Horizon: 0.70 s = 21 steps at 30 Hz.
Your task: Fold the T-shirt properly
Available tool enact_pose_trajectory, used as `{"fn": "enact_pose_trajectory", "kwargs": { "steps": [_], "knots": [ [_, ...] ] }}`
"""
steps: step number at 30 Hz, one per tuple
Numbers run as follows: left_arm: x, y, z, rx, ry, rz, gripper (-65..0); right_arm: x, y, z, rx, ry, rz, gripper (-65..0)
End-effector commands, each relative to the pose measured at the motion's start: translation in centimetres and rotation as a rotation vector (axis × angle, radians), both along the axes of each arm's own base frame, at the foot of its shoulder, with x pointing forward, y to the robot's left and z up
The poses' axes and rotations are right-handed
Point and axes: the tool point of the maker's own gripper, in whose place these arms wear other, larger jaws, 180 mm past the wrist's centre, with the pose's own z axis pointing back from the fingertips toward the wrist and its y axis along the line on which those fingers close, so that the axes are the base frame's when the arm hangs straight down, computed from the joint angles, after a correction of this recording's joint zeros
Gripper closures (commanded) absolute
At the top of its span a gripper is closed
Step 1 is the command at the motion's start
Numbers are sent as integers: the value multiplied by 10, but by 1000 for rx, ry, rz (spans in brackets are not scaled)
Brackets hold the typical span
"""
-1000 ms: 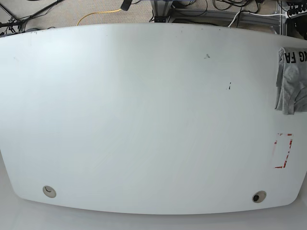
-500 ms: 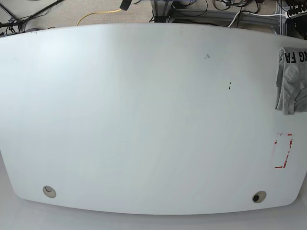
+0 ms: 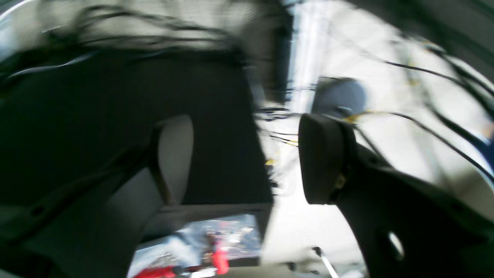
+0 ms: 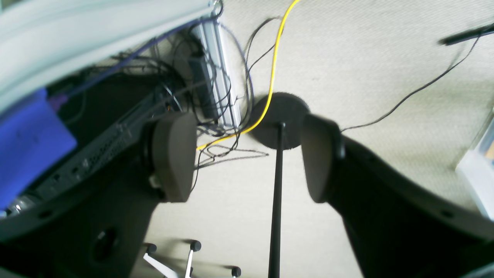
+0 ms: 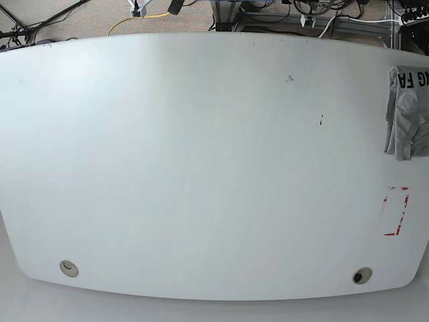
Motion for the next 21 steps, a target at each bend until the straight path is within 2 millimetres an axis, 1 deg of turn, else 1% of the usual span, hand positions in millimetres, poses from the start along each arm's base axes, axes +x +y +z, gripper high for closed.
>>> {"fn": "enact_pose_trajectory", "kwargs": {
  "steps": [1, 3, 6, 8, 12, 15, 21],
  "knots": [
    [-5, 2, 0, 21, 12, -27, -393, 5, -13, 0, -33, -2, -1, -407],
    [-4, 3, -1, 41, 11, -26, -393, 9, -16, 0, -41, -6, 4, -407],
    [7, 6, -1, 70, -4, -26, -394, 8, -9, -1, -32, 0, 62, -407],
    [11, -1, -2, 62, -7, -26, -394, 9, -5, -2, -34, 0, 108, -407],
    [11, -2, -2, 60, -9, -21, -394, 8, 0, -3, -46, 3, 168, -409],
    [11, -5, -3, 56, -9, -20, -394, 7, 7, -4, -33, 6, 189, -409],
    [11, -6, -3, 55, -11, -25, -394, 7, 8, -4, -32, 5, 191, -409]
  ]
}}
